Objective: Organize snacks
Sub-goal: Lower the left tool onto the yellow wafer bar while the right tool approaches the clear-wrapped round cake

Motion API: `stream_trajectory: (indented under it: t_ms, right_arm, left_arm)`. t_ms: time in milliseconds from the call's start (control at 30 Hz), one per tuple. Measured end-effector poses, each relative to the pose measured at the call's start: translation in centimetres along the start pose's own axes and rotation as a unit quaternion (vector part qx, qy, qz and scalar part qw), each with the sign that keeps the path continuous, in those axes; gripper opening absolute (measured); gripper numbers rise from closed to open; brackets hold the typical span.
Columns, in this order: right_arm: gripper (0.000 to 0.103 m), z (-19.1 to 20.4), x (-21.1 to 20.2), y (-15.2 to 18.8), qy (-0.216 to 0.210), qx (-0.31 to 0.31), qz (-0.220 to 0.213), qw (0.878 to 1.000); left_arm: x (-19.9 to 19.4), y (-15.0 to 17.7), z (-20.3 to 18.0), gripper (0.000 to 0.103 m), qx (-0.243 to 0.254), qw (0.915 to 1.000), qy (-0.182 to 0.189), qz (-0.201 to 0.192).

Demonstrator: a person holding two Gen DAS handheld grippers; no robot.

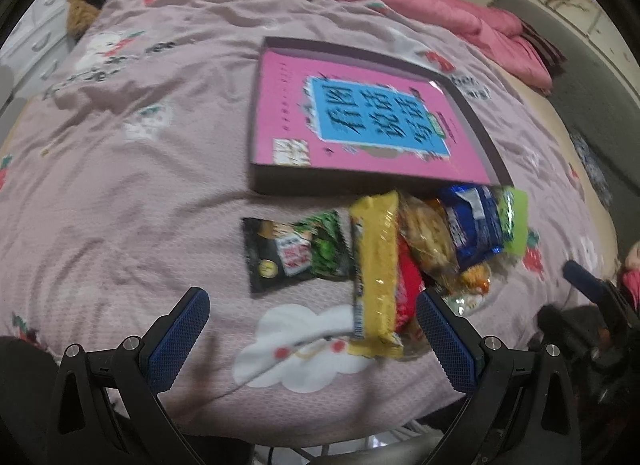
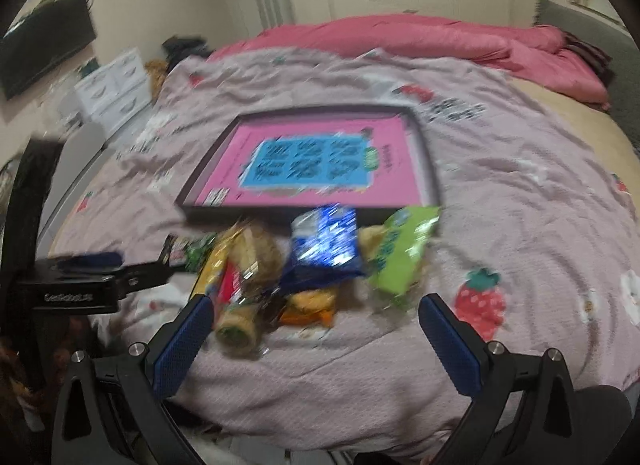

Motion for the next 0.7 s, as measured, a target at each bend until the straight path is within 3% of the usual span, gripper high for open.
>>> stream_trajectory:
  t_ms: [133,400,700]
  right_arm:
    - [0.101,1.6,1.4,0.9,-0.024,-0.023,0.035,0.999]
    - [0.093,3.7,3.4,2.4,-0.025,-0.060,0.076,0.995]
    - [0.078,3.6,5.6,2.7,-0.030,-0.039,0.110,0.993]
  left_arm:
    - [0.9,0.3,-0.6,0.103,0.008,0.9997,0.020,0.009]
    - [1.9,0.5,-0.8,0.103,0.007,0.9992,0.031,0.024]
    - [2.7,0.4,-1.4,0.098,0.015,0.9983,0.044,0.034]
Point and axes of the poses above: each gripper's, at about its wrist camera, not at the fingertips, and x roughly the way its jaws point, z to its left, y to its underside, the point moved 3 cm from there along x, roughly the way its jaws point, and after that the axes turned 6 degrees about -z, right-handed, at the moved point
